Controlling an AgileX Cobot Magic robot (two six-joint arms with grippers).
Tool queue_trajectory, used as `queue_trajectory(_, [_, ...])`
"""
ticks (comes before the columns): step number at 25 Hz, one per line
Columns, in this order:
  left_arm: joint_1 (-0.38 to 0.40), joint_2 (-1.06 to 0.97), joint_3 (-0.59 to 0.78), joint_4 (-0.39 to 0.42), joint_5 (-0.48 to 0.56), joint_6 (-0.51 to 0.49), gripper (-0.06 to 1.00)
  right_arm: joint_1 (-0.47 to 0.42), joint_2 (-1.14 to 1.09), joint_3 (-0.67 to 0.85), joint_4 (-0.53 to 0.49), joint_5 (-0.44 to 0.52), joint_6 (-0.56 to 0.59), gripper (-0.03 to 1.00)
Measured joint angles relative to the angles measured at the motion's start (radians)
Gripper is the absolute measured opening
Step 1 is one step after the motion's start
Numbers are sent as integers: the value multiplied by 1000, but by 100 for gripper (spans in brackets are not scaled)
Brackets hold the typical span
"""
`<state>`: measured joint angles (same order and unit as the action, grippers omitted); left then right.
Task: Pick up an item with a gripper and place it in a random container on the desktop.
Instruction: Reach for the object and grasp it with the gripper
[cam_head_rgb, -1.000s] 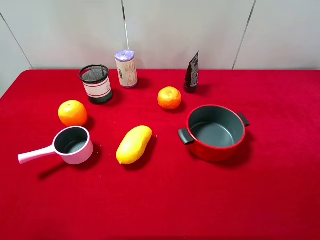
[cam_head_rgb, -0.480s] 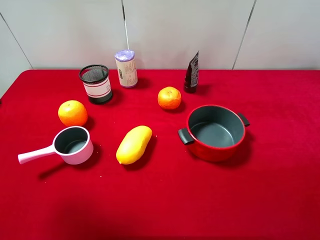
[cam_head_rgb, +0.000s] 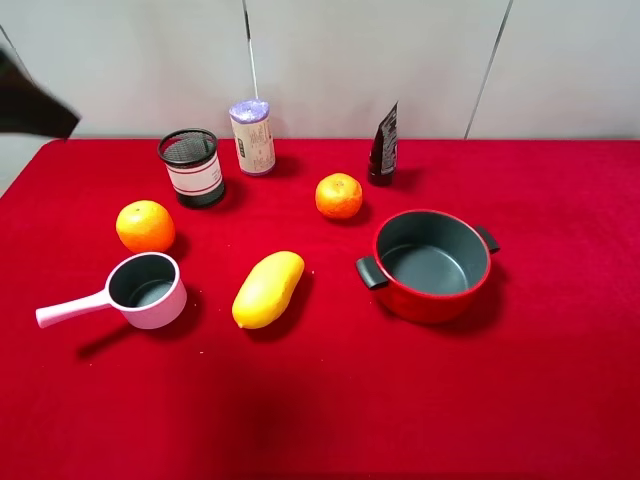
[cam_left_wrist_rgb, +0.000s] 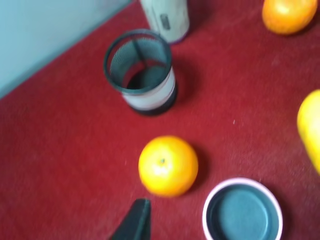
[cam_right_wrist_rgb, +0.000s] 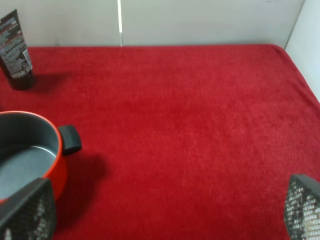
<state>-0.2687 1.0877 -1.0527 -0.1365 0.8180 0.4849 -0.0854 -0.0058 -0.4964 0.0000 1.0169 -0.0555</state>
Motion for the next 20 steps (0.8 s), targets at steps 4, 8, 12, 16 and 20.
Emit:
queue_trajectory(4, [0, 99, -75, -67, -2, 43, 98, 0, 0, 0, 0, 0, 0, 69])
queue_trajectory(8, [-1, 195, -151, -107, -3, 76, 98, 0, 0, 0, 0, 0, 0, 69])
queue_trajectory(12, [-34, 284, -232, -111, -3, 81, 98, 0, 0, 0, 0, 0, 0, 69])
queue_trajectory(16, [-84, 366, -322, -111, -4, 82, 98, 0, 0, 0, 0, 0, 0, 69])
queue_trajectory(20, [-133, 440, -405, -111, -5, 82, 98, 0, 0, 0, 0, 0, 0, 69])
